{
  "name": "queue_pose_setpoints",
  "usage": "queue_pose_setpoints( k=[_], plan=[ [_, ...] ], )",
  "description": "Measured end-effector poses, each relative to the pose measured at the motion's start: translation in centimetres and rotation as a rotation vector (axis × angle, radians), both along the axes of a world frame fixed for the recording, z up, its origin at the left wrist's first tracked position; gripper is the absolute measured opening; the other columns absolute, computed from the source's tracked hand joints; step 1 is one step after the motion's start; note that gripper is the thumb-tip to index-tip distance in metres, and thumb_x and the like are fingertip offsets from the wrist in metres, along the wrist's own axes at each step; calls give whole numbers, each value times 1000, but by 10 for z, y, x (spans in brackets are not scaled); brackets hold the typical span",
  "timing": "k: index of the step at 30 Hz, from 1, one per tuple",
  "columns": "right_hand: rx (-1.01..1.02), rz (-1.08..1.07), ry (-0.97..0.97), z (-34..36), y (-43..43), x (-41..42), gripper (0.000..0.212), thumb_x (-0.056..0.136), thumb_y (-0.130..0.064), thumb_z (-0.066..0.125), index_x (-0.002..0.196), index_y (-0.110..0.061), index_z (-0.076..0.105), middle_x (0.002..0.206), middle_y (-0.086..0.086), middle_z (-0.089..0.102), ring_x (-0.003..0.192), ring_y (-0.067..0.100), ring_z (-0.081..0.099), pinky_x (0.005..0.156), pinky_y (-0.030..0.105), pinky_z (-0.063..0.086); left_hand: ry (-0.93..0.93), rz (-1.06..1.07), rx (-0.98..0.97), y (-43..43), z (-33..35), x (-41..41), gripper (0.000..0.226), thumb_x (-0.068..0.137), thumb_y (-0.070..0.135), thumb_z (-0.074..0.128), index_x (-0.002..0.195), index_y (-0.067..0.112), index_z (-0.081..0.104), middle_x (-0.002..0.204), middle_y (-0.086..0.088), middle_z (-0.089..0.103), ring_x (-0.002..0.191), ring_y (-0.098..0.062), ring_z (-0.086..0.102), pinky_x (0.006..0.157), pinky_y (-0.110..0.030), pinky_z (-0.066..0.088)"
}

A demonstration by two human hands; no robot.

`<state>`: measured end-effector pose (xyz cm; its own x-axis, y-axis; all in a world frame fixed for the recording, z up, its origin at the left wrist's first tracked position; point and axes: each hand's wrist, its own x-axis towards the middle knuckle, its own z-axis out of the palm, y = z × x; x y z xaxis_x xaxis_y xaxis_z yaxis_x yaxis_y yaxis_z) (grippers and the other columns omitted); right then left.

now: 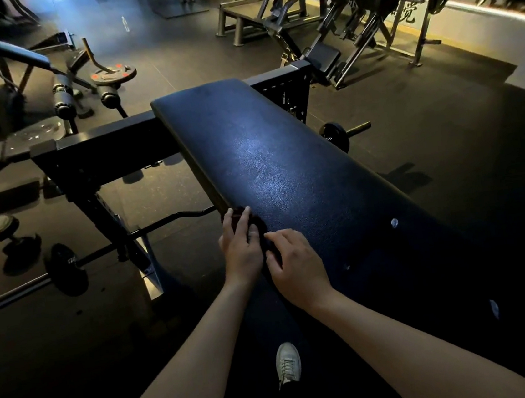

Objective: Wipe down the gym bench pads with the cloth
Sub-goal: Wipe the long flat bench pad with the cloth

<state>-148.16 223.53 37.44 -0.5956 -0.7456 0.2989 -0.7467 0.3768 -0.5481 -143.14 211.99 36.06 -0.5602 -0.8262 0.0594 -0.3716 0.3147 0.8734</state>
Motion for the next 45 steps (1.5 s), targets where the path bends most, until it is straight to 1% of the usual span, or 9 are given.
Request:
queue_pose_setpoints(
  k=[5,8,16,21,28,31,34,39,45],
  plan=[
    [19,-11,57,-5,15,5,41,89,-25,51,124,-8,64,122,7,63,119,23,55,107,38,43,59,-7,-33,18,-9,16,34,104,16,51,131,31,64,154,6,37,134,-18,32,98,4,10],
    [29,-50,77,-5,24,8,38,88,-24,55,121,-9,65,121,7,63,118,24,55,106,38,45,90,-20,-9,34,-9,26,30,104,20,53,128,32,65,151,8,40,131,-11,32,92,9,6],
    [111,-82,161,-8,48,26,42,88,-31,53,125,-13,65,131,5,61,128,25,52,110,43,42,92,71,-46,26,6,19,30,103,17,53,129,19,68,148,-3,47,134,-26,42,108,-21,22],
    [55,-85,118,-3,42,22,37,90,-29,49,116,-11,68,120,5,63,118,25,54,106,43,45,-23,10,-54,36,4,15,33,106,23,47,135,23,63,156,3,37,136,-24,36,106,-20,19],
    [-61,-86,-116,8,56,20,27,89,-15,57,113,-10,69,109,3,65,104,19,57,96,34,48,86,-23,-73,73,-8,40,29,101,15,56,127,23,69,148,3,47,134,-18,43,109,-17,25],
    [-3,-61,-71,12,77,30,29,90,-18,58,116,-12,67,110,1,63,105,18,57,92,32,49,94,0,-79,100,-9,48,30,101,14,57,127,24,69,149,7,45,132,-11,39,103,-1,17],
    [63,-68,60,9,98,39,30,86,-20,58,112,-12,68,107,0,64,102,20,59,89,36,51,81,-11,-91,116,-6,55,30,101,14,58,126,25,70,145,13,45,128,-6,35,101,3,15],
    [97,-65,122,2,108,40,37,89,-29,47,117,-14,68,117,0,63,116,21,57,98,40,47,43,15,-86,100,12,48,30,103,18,54,129,23,68,153,2,41,138,-21,35,113,-25,25],
    [45,-56,30,4,113,39,37,88,-26,49,115,-8,69,115,4,65,112,24,58,99,38,46,-93,-46,-38,104,10,43,39,106,27,47,144,29,54,164,4,22,140,-30,27,117,-34,20]
  ],
)
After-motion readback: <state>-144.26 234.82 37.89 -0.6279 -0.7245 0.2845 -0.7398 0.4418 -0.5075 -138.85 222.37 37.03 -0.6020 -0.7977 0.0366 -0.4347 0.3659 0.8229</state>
